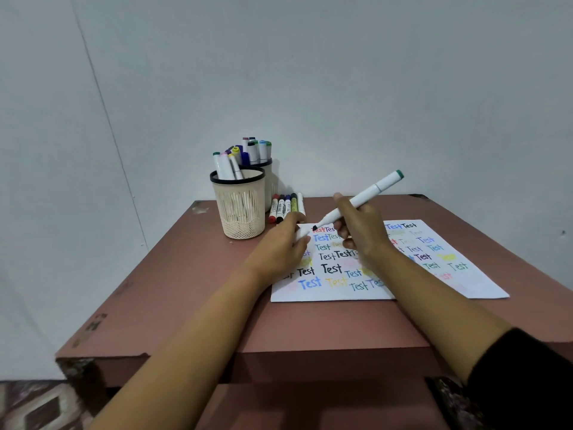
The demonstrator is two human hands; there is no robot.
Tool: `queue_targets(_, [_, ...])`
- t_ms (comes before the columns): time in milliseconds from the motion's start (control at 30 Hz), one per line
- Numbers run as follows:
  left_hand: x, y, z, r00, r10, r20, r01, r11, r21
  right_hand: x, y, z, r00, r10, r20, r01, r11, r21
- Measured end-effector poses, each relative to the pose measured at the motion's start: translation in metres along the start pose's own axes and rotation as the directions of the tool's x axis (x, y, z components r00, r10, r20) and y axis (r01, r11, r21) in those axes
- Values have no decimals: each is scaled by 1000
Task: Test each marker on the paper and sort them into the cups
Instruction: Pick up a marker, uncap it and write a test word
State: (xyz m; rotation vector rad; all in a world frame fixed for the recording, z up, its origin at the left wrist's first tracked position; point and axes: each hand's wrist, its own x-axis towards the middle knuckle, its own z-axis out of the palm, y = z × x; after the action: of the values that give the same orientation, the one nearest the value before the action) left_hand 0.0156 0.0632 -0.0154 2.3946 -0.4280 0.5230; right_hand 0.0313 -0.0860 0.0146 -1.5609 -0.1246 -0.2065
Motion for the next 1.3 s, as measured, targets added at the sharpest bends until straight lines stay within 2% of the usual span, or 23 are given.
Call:
queue_targets(200, [3,-2,3,993,-113,13,114,993,-44,7,15,5,999,41,23,-43,996,82])
queue_targets(367, [5,-4,2,992,-126,-23,124,989,-74,11,17,4,998,55,5,-56,992,117])
queue_targets(567, [6,-2,4,995,-81,-65,71,988,-134,12,21,5,994,69,80,-78,990,118])
queue_targets(800, [5,-1,5,997,-19,-68,9,989,-145,6,19,6,967,109,229,-166,955,247])
queue_targets(1067, [4,-2,7,995,19,-101,-33,990,-135,3,19,8,961,102,256,-185,927,326])
queue_targets(1300, [3,-4,10,995,27,-98,-39,992,-120,6,24,6,953,121,279,-210,925,316])
